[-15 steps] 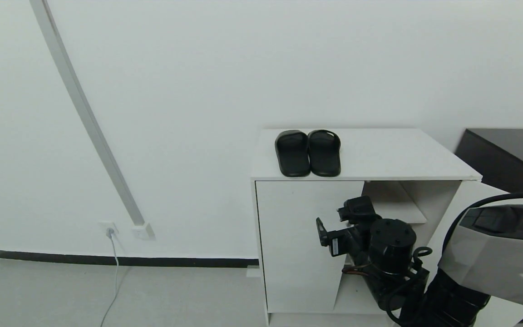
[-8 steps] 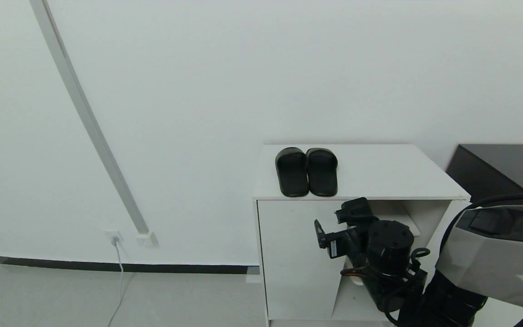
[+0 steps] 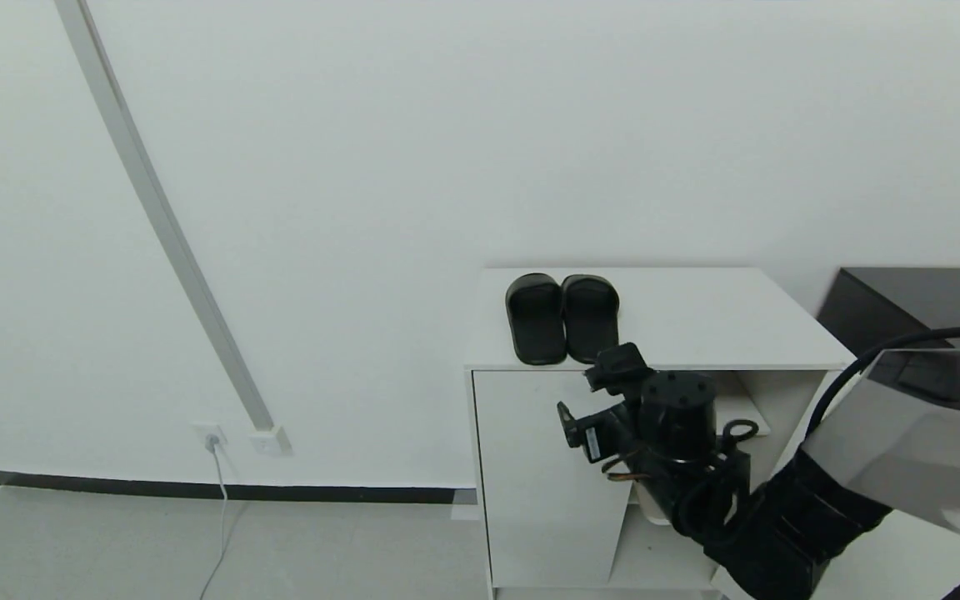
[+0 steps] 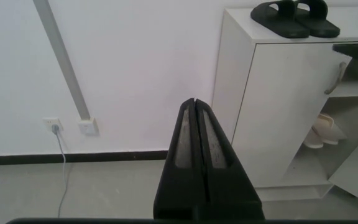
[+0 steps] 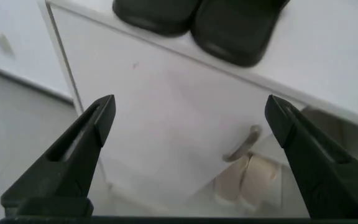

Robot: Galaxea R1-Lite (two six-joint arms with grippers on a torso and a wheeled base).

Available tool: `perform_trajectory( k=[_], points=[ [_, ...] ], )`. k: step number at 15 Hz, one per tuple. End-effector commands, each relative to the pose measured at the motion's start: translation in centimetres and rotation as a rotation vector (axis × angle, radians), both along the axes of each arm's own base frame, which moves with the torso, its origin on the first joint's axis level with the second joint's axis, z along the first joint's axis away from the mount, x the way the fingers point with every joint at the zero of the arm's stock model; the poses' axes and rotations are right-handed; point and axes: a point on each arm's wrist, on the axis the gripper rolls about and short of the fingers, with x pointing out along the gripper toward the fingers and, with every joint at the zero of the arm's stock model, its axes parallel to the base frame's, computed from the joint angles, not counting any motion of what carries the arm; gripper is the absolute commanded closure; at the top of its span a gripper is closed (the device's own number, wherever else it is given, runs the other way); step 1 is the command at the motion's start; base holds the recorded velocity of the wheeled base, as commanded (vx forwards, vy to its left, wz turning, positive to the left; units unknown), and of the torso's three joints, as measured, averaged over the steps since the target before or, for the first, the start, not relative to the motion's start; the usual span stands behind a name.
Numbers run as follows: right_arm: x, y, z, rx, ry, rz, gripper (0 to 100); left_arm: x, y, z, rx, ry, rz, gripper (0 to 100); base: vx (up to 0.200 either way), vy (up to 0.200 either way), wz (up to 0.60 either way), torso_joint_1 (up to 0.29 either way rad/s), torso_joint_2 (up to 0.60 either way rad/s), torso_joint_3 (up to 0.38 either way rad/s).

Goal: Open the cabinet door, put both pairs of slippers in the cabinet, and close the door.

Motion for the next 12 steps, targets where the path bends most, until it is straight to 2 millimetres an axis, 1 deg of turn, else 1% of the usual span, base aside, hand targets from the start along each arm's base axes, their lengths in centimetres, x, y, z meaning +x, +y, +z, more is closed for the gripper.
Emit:
perform_trajectory(
  k=[1, 2, 3, 4, 5, 7, 9, 10, 12],
  points=[
    [0.9, 1.1, 7.2, 0.175, -0.034, -0.015, 0, 0.0, 0.0, 0.0, 0.000, 0.001, 0.000, 100, 0.000, 0.000, 0.00, 0.000, 0.00, 0.000],
    [1.0, 1.3, 8.1, 0.192, -0.023, -0.031, 0, 0.0, 0.0, 0.0, 0.000, 0.001, 0.000, 100, 0.000, 0.000, 0.00, 0.000, 0.00, 0.000],
    [1.2, 1.9, 9.6, 0.226, -0.003, -0.100, 0, 0.0, 0.0, 0.0, 0.000, 0.001, 0.000, 100, 0.000, 0.000, 0.00, 0.000, 0.00, 0.000],
    [1.3, 2.0, 10.0, 0.243, 0.004, -0.112, 0, 0.0, 0.0, 0.0, 0.000, 0.001, 0.000, 100, 0.000, 0.000, 0.00, 0.000, 0.00, 0.000],
    [1.2, 2.3, 9.9, 0.243, 0.015, -0.115, 0, 0.0, 0.0, 0.0, 0.000, 0.001, 0.000, 100, 0.000, 0.000, 0.00, 0.000, 0.00, 0.000],
    [1.4, 2.4, 8.9, 0.226, 0.034, -0.124, 0, 0.0, 0.0, 0.0, -0.002, 0.001, 0.000, 100, 0.000, 0.000, 0.00, 0.000, 0.00, 0.000],
    [1.4, 2.5, 8.4, 0.233, 0.046, -0.128, 0, 0.0, 0.0, 0.0, -0.002, 0.001, 0.000, 100, 0.000, 0.000, 0.00, 0.000, 0.00, 0.000],
    [1.4, 2.5, 8.3, 0.230, 0.050, -0.130, 0, 0.0, 0.0, 0.0, -0.002, 0.001, -0.001, 100, 0.200, 0.000, 0.00, -0.007, 0.00, 0.002],
    [1.3, 2.3, 7.3, 0.216, 0.074, -0.135, 0, 0.0, 0.0, 0.0, -0.002, 0.001, 0.000, 100, 0.200, 0.000, 0.00, -0.005, -0.01, 0.000]
  ],
)
